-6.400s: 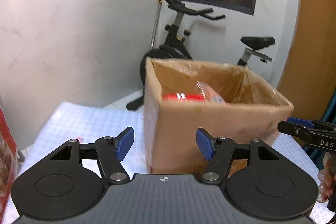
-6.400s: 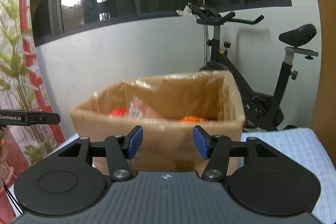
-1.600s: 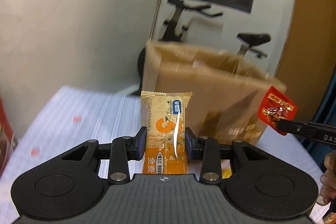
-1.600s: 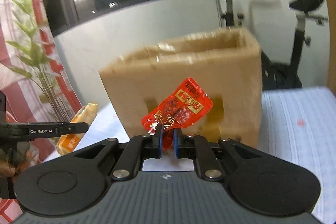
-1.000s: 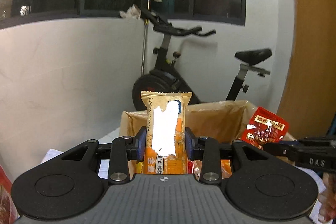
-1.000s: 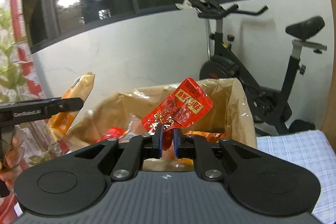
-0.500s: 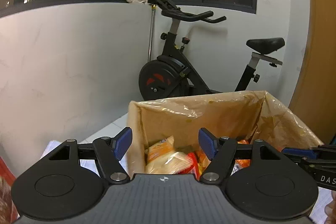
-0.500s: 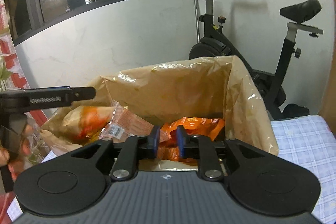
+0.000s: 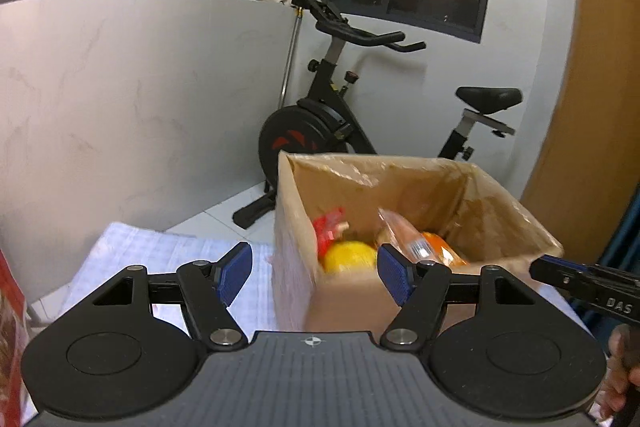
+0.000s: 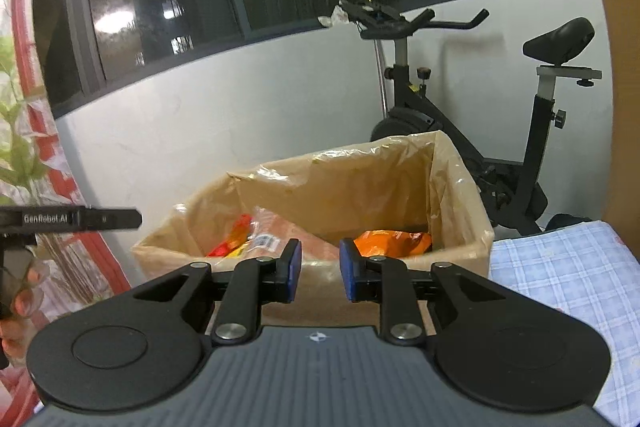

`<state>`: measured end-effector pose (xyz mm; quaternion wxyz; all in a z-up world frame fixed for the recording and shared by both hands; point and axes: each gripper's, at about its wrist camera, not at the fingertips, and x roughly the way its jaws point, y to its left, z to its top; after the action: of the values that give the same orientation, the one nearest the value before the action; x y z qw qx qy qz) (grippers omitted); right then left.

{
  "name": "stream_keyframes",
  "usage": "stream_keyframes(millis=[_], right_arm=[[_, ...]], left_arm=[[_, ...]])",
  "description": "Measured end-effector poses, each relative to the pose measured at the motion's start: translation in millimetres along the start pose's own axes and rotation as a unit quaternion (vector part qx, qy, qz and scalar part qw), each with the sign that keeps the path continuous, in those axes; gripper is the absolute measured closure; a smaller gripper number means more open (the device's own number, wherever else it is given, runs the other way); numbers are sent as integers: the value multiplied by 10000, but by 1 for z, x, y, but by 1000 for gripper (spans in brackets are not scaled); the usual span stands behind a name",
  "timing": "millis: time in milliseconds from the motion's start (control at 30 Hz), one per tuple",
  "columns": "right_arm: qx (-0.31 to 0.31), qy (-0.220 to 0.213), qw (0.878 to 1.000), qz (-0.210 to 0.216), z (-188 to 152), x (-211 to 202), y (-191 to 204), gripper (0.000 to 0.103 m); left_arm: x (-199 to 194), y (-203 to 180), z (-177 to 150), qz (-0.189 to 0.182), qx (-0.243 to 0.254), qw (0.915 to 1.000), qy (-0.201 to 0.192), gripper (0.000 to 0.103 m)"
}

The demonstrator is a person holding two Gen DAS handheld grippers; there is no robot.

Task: Organize snacks
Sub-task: 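Move the left tool to the gold foil packet while the right tool approaches the clear meat packet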

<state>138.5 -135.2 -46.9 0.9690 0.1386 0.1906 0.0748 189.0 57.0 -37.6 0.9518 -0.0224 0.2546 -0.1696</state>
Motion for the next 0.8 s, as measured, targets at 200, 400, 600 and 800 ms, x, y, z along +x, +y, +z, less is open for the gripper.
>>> stream_keyframes(millis=[200,400,600,800], right_arm=[[-109,264,9995,124,-34,-16,4,79],[-119,1004,9948,114,-73,-7,0,79],[-214,1609,9866,151,-106,0,0,79],[-420,2242,9731,323,-140,12,7,77]], left_arm=[[2,-11,-57,-105,-66,9991,413,32],[25,-14,-106,-6,-268,9953,926,35],[31,-8,-132,60,-337,9926,1165,36],[29,-7,-146,121,-412,9910,1267,36]])
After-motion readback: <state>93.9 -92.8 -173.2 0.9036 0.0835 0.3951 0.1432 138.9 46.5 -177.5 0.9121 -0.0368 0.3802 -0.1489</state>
